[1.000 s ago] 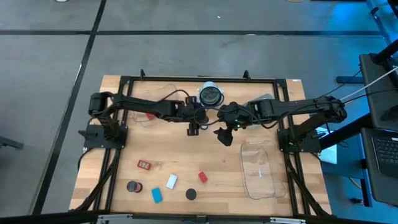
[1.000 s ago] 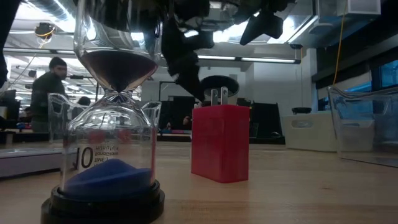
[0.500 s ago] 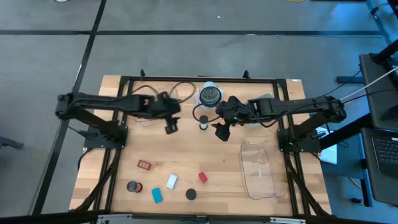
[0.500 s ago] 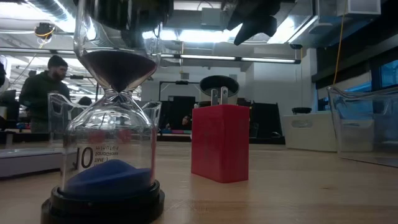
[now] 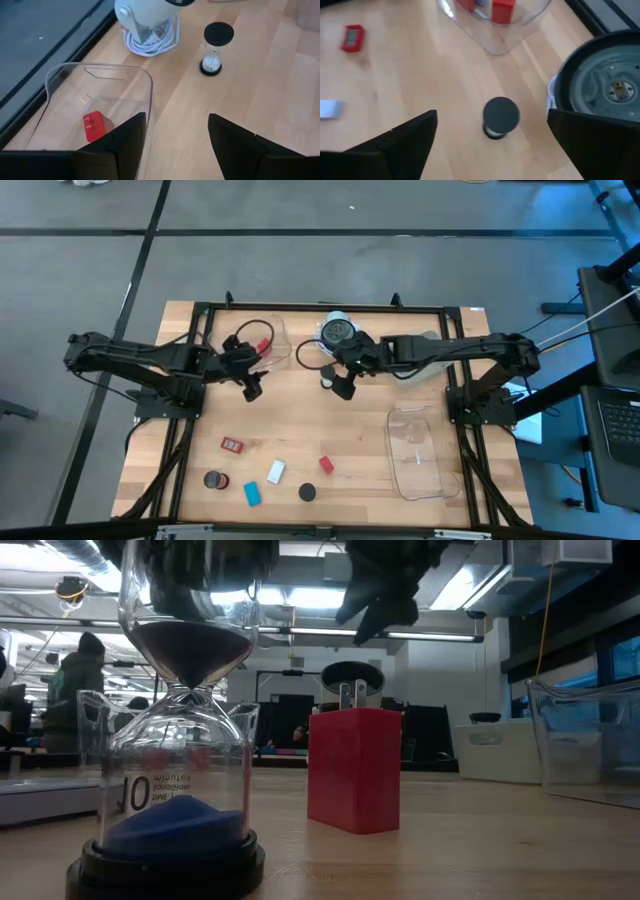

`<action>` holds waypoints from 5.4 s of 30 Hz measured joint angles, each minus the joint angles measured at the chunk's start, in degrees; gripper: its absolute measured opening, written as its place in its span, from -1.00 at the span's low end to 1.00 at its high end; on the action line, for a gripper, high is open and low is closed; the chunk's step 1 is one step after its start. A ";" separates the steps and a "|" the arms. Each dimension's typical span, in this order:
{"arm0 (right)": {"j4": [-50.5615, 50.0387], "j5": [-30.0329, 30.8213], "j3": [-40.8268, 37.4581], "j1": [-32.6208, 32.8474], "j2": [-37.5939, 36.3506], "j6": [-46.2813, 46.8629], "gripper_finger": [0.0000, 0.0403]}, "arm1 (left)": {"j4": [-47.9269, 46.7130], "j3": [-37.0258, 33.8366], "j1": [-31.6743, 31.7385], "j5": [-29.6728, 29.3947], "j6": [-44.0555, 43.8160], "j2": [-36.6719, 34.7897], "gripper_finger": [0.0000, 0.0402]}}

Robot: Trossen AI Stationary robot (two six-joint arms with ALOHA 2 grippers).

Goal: Pick & Place Office items
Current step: Put the white hourglass into the gray bin

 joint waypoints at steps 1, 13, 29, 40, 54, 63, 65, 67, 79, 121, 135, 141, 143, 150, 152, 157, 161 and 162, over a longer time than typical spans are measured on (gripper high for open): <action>-0.18 0.21 0.00 -0.48 0.68 -0.10 0.95 | -0.52 -0.42 -0.33 -0.56 -0.49 -0.61 0.06; 1.79 1.11 0.04 -5.19 7.44 16.96 0.94 | -0.51 -1.13 -2.14 -2.62 0.28 -2.96 0.06; 6.22 4.65 0.02 -3.72 10.74 21.61 0.94 | -2.64 -1.13 -2.14 -3.87 3.11 -2.96 0.05; 5.40 4.55 0.02 0.41 9.63 24.42 0.94 | -3.34 -1.13 -2.14 -4.21 3.05 -2.94 0.04; 4.89 9.85 0.00 1.33 11.88 27.52 0.94 | -3.32 -1.13 -2.14 -4.00 2.50 -2.94 0.04; 5.12 13.85 -0.04 2.49 13.91 30.59 0.94 | -3.35 -1.15 -2.14 -3.91 2.94 -2.92 0.04; 5.73 14.08 -0.03 2.48 14.12 30.63 0.94 | -3.38 -1.15 -2.14 -3.90 2.92 -2.92 0.04; 5.66 14.34 0.02 2.44 14.27 30.90 0.94 | -3.47 -1.15 -2.14 -3.87 2.94 -2.92 0.04; 6.44 15.64 -0.04 2.88 18.19 33.60 0.94 | -3.62 -1.15 -2.14 -3.85 2.94 -2.92 0.04; 5.90 14.97 -0.02 3.07 16.10 28.45 0.08 | -3.81 -1.15 -2.13 -3.87 3.07 -2.92 0.04; -17.33 16.45 0.00 4.23 -5.42 27.86 0.11 | -4.00 -1.17 -2.13 -3.96 3.53 -2.94 0.04; -32.80 22.99 0.00 4.68 -14.76 37.39 0.08 | -4.01 -1.17 -2.14 -4.00 3.53 -2.94 0.04; -38.16 25.58 0.00 5.27 -16.63 41.63 0.11 | -4.00 -1.17 -2.13 -4.46 3.53 -2.94 0.04; -45.78 28.50 -7.50 7.27 -22.89 54.52 0.08 | -4.00 -1.17 -2.13 -5.27 3.53 -2.94 0.04; -45.81 27.93 -11.76 7.36 -25.05 57.99 0.07 | -4.00 -1.17 -2.13 -5.27 3.53 -2.94 0.04; -43.22 27.58 -23.47 7.34 -30.47 67.11 0.12 | -3.98 -1.17 -2.12 -5.27 3.51 -2.94 0.04; -34.26 27.54 -31.95 7.32 -32.58 68.33 0.11 | -3.97 -1.17 -2.12 -5.27 3.03 -2.94 0.04; -31.53 27.95 -33.83 7.32 -32.60 68.21 0.10 | -3.98 -1.17 -2.13 -5.27 2.99 -2.94 0.04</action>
